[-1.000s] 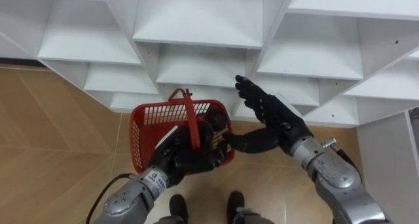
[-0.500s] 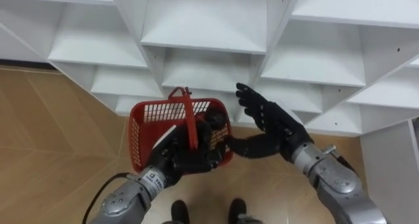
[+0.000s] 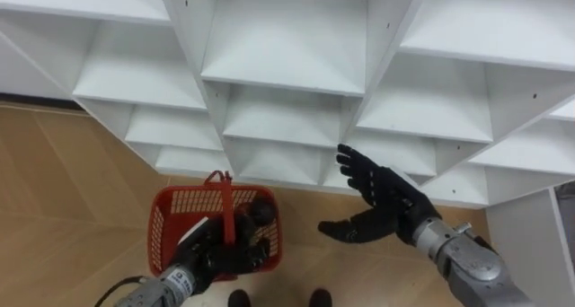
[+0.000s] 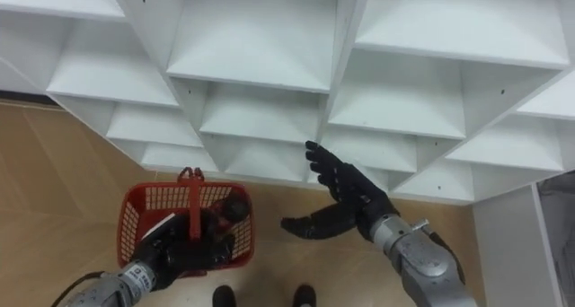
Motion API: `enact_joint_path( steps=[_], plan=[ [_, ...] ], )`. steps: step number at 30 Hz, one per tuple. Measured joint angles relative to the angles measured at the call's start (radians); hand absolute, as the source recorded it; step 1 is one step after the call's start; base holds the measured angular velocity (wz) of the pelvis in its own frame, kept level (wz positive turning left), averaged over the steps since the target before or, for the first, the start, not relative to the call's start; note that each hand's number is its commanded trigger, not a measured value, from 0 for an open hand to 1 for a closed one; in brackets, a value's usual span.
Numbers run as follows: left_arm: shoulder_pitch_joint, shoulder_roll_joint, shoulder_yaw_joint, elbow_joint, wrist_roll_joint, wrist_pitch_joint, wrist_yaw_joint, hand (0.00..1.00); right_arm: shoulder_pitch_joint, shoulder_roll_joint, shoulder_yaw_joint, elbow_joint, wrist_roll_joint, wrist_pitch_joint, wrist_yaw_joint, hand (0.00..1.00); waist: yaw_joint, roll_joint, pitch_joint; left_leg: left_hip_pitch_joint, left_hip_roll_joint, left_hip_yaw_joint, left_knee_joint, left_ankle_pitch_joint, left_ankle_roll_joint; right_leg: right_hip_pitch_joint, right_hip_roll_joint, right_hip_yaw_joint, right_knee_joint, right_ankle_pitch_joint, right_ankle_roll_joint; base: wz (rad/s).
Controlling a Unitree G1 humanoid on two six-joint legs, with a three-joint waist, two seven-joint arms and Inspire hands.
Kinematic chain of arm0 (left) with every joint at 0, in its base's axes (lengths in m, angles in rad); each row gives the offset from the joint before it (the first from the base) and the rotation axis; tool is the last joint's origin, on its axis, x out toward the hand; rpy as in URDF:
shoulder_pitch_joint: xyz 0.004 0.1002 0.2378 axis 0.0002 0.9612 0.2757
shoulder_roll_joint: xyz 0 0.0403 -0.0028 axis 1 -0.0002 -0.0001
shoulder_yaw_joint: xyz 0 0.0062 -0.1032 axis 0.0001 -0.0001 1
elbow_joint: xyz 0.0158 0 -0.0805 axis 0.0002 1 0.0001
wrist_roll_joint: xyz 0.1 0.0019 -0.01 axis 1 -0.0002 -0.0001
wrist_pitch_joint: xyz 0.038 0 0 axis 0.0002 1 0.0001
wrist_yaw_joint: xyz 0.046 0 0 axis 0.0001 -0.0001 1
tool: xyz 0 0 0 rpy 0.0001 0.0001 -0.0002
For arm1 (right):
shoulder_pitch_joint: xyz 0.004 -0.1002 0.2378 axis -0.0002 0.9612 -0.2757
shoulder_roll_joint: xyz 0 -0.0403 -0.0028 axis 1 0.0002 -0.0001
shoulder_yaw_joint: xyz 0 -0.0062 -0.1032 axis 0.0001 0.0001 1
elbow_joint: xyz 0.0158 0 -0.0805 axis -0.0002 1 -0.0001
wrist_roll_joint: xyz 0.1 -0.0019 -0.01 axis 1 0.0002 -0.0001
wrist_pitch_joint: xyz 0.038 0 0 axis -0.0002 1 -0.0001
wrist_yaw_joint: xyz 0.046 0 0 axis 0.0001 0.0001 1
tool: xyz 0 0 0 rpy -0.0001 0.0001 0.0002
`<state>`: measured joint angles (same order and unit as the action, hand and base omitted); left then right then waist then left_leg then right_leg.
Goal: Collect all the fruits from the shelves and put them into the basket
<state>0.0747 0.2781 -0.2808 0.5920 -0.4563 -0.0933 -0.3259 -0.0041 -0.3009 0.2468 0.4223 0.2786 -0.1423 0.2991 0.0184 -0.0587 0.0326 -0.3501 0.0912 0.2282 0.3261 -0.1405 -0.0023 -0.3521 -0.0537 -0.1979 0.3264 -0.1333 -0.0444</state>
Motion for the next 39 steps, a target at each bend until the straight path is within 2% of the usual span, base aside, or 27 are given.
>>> enact_joint_path(
  steps=[5, 7, 10, 13, 15, 18, 21, 25, 28, 31, 34, 39],
  plan=[
    [0.041, 0.001, 0.059, 0.036, 0.001, -0.004, -0.012, 1.00, 0.044, 0.003, -0.050, -0.007, 0.000, -0.015, -0.006, 0.00, -0.015, 0.000, -0.0043, 0.078, -0.002, -0.012, -0.028, -0.003, -0.004, 0.089, 0.004, -0.014, -0.041, -0.002, 0.004, 0.08],
    [0.087, 0.001, 0.090, 0.041, 0.047, -0.007, -0.012, 1.00, 0.105, 0.007, -0.075, -0.010, 0.000, -0.020, -0.026, 0.00, -0.013, -0.003, -0.0261, 0.125, -0.012, -0.012, -0.055, -0.004, -0.007, 0.133, 0.005, -0.016, -0.063, -0.005, 0.008, 0.03],
    [0.131, -0.001, 0.102, 0.107, 0.077, -0.025, -0.008, 1.00, 0.180, 0.012, -0.077, 0.002, 0.010, -0.022, -0.048, 0.00, -0.014, 0.001, -0.0303, 0.210, -0.019, -0.013, -0.091, -0.006, -0.011, 0.222, 0.006, -0.024, -0.093, -0.009, 0.015, 0.05],
    [0.179, -0.005, 0.131, 0.126, 0.076, -0.031, -0.002, 1.00, 0.222, 0.029, -0.086, 0.038, 0.018, -0.025, -0.061, 0.00, -0.014, 0.002, -0.0310, 0.255, -0.022, -0.014, -0.109, -0.010, -0.014, 0.267, 0.008, -0.025, -0.114, -0.011, 0.018, 0.00],
    [0.211, -0.024, 0.180, 0.156, 0.074, -0.039, 0.015, 1.00, 0.266, 0.034, -0.104, 0.089, 0.035, -0.033, -0.076, 0.00, -0.012, 0.004, -0.0326, 0.285, -0.028, -0.015, -0.124, -0.010, -0.014, 0.294, 0.005, -0.023, -0.125, -0.017, 0.025, 0.04],
    [0.234, -0.035, 0.198, 0.199, 0.056, -0.039, 0.034, 1.00, 0.275, 0.045, -0.120, 0.193, 0.057, -0.031, -0.116, 0.00, -0.010, 0.013, -0.0318, 0.317, -0.032, -0.015, -0.130, -0.018, -0.013, 0.324, 0.004, -0.026, -0.141, -0.020, 0.029, 0.02],
    [0.230, -0.039, 0.200, 0.243, 0.055, -0.039, 0.040, 1.00, 0.277, 0.052, -0.121, 0.297, 0.077, -0.033, -0.146, 0.00, -0.010, 0.022, -0.0290, 0.354, -0.036, -0.019, -0.144, -0.021, -0.012, 0.360, 0.003, -0.030, -0.147, -0.023, 0.035, 0.03],
    [0.225, -0.042, 0.202, 0.304, 0.054, -0.040, 0.056, 1.00, 0.275, 0.060, -0.123, 0.396, 0.084, -0.035, -0.169, 0.00, -0.011, 0.028, -0.0302, 0.396, -0.038, -0.014, -0.162, -0.025, -0.016, 0.398, 0.005, -0.028, -0.160, -0.027, 0.038, -0.03],
    [0.222, -0.043, 0.206, 0.321, 0.056, -0.040, 0.069, 1.00, 0.285, 0.063, -0.122, 0.461, 0.156, -0.035, -0.180, 0.00, -0.010, 0.028, -0.0314, 0.404, -0.037, -0.015, -0.161, -0.030, -0.018, 0.412, 0.009, -0.027, -0.173, -0.028, 0.038, 0.00],
    [0.201, -0.048, 0.234, 0.369, 0.058, -0.040, 0.080, 1.00, 0.282, 0.067, -0.124, 0.527, 0.155, -0.033, -0.187, 0.00, -0.011, 0.029, -0.0308, 0.405, -0.037, -0.017, -0.161, -0.033, -0.019, 0.423, 0.013, -0.025, -0.176, -0.029, 0.039, 0.02],
    [0.186, -0.072, 0.275, 0.409, 0.057, -0.040, 0.099, 1.00, 0.267, 0.092, -0.172, 0.621, 0.153, -0.030, -0.184, 0.00, -0.012, 0.034, -0.0298, 0.413, -0.038, -0.021, -0.161, -0.036, -0.019, 0.429, 0.011, -0.027, -0.176, -0.032, 0.041, 0.00],
    [0.191, -0.091, 0.281, 0.411, 0.080, -0.033, 0.117, 1.00, 0.269, 0.115, -0.214, 0.696, 0.151, -0.008, -0.184, 0.00, -0.013, 0.043, -0.0279, 0.426, -0.041, -0.022, -0.163, -0.039, -0.019, 0.439, 0.011, -0.025, -0.176, -0.039, 0.044, 0.02]
  ],
)
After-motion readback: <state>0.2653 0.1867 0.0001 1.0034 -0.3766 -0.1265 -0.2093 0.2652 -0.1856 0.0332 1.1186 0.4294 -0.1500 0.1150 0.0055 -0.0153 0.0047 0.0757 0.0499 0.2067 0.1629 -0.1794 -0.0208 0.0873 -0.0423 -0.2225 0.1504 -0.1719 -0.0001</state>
